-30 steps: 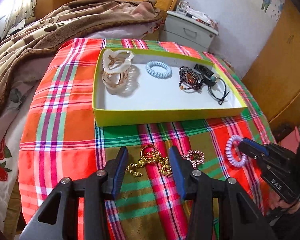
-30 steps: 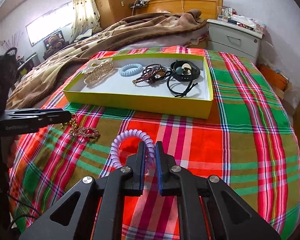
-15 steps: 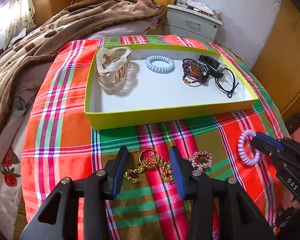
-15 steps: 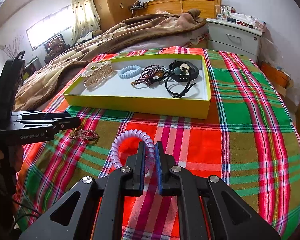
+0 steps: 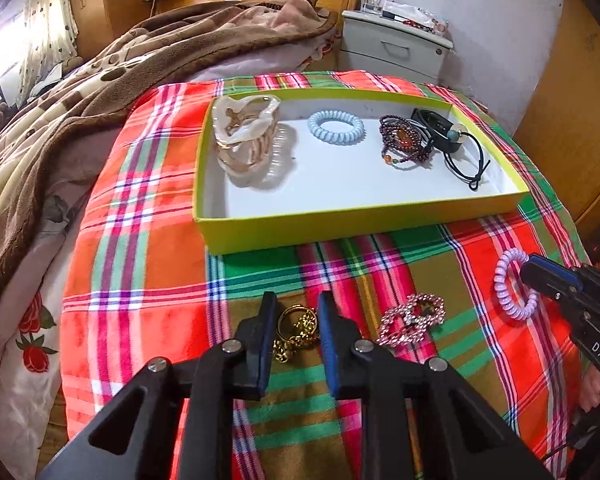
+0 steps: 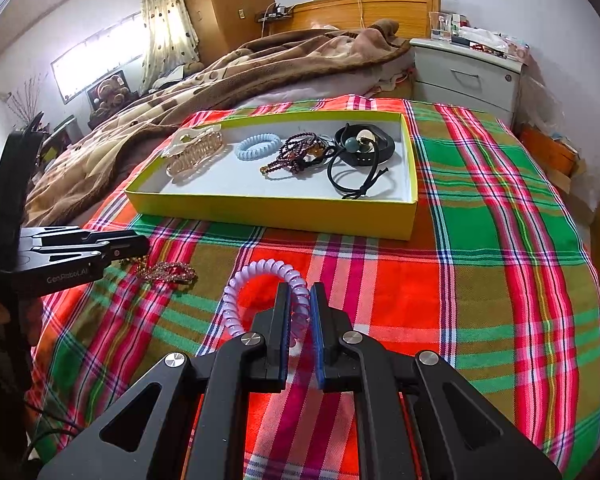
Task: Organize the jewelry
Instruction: 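Grasp the gold ring with the left gripper while the right holds the lavender tie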
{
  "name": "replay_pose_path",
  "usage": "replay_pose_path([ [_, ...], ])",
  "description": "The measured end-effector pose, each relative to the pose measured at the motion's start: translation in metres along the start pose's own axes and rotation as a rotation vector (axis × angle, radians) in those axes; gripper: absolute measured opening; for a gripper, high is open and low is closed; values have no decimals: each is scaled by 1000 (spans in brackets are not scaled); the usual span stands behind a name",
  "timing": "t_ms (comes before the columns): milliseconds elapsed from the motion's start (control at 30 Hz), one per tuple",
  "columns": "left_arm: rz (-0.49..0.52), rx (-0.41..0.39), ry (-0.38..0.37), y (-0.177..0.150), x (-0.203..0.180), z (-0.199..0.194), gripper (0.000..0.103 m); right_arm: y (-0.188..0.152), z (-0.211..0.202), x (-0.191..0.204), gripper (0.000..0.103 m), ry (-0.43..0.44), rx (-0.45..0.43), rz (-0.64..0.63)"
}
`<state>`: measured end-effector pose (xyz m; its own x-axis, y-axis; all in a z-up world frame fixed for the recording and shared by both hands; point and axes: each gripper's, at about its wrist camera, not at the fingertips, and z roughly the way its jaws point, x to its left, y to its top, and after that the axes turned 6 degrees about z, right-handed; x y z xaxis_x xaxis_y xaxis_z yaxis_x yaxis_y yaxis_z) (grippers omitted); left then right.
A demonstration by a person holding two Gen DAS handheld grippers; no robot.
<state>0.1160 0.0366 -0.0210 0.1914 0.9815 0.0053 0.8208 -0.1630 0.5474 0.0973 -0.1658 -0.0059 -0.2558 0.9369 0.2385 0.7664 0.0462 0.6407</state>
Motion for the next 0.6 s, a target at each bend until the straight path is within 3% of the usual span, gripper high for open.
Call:
replay_pose_path([
  [333,-68,-15,33,-10,27,-9,22,-1,-2,3,10,1,-3,-3],
  [600,-105,-47,7,-11,39,-18,22,0,-4,4,10,3,-9,0],
])
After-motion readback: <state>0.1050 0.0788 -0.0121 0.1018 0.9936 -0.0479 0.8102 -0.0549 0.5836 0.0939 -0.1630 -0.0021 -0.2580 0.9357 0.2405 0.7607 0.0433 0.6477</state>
